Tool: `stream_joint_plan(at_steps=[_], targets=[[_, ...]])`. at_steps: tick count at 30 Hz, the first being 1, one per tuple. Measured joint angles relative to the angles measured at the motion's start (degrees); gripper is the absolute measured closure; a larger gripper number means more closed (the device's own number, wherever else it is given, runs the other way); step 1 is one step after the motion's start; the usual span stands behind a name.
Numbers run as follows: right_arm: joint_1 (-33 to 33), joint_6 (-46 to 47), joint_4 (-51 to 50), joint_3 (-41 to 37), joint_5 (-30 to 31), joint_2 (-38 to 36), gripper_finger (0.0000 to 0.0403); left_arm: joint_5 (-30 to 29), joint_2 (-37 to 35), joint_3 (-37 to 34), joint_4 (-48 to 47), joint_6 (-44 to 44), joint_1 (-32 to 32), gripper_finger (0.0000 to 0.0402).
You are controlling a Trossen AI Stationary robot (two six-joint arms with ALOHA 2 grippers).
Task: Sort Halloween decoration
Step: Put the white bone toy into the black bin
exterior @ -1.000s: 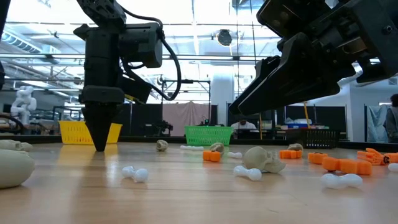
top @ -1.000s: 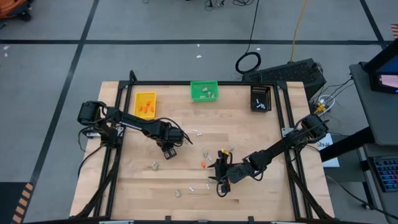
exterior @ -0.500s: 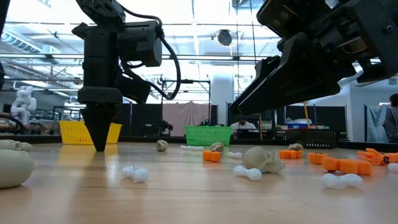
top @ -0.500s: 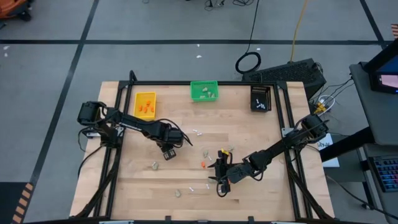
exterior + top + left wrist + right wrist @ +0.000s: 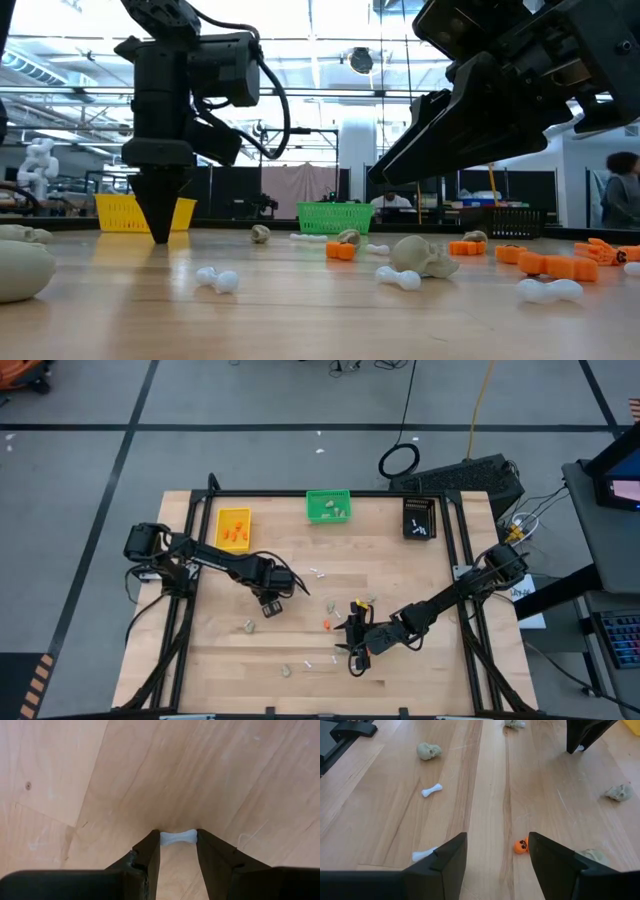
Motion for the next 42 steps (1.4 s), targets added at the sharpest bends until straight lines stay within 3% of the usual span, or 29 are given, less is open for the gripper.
stream_joint_plan(at_steps=[17, 27, 38, 42], targets=[[0.0, 0.0, 0.0, 0.0, 0.0, 0.0, 0.0206, -0.5, -7.9, 1.8, 0.9, 2.1, -0.3, 0.0284], [0.0, -1.5, 0.1, 0.0, 0.3, 0.7, 0.0206, 0.6, -14.2, 1.8, 15.5, 9.4, -3.4, 0.0284], [2.4, -5.1, 3.1, 0.0, 9.1, -0.3, 0.0206, 0.8, -15.7, 1.9, 36.6, 22.0, -9.4, 0.0284], [3.6, -4.4, 3.4, 0.1, 9.8, -0.9, 0.0206, 0.9, -15.7, 1.9, 44.2, 27.8, -11.0, 0.0284]])
